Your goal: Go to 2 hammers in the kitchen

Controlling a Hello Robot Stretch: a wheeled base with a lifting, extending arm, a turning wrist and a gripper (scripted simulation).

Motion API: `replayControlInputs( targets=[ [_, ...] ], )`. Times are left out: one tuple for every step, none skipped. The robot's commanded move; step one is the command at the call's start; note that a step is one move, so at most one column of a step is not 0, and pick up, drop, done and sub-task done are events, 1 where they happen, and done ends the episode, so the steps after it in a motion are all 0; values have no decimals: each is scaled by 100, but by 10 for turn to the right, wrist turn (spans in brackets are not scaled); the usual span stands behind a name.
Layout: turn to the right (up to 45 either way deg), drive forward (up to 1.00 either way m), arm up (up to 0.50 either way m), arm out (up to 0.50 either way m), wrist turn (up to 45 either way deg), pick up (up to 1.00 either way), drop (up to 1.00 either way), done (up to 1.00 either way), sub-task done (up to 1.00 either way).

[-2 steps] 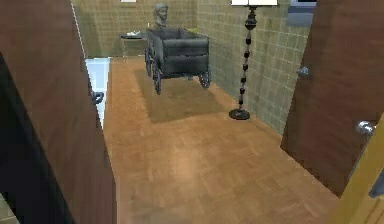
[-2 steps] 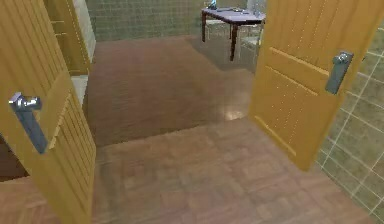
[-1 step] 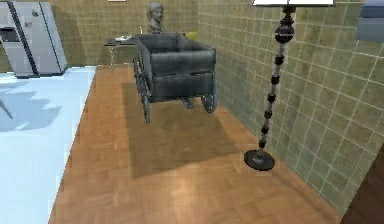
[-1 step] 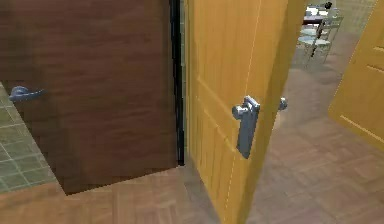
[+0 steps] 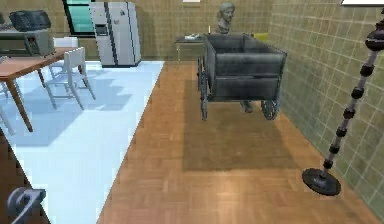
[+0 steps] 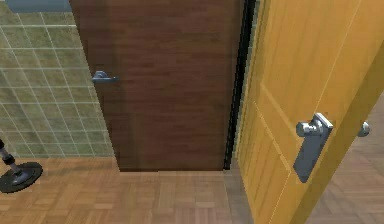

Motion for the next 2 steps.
replayControlInputs(
  targets=[
    [0,5,0,0,0,0,0,0,0],
    [30,0,0,0,0,0,0,0,0]
  ],
)
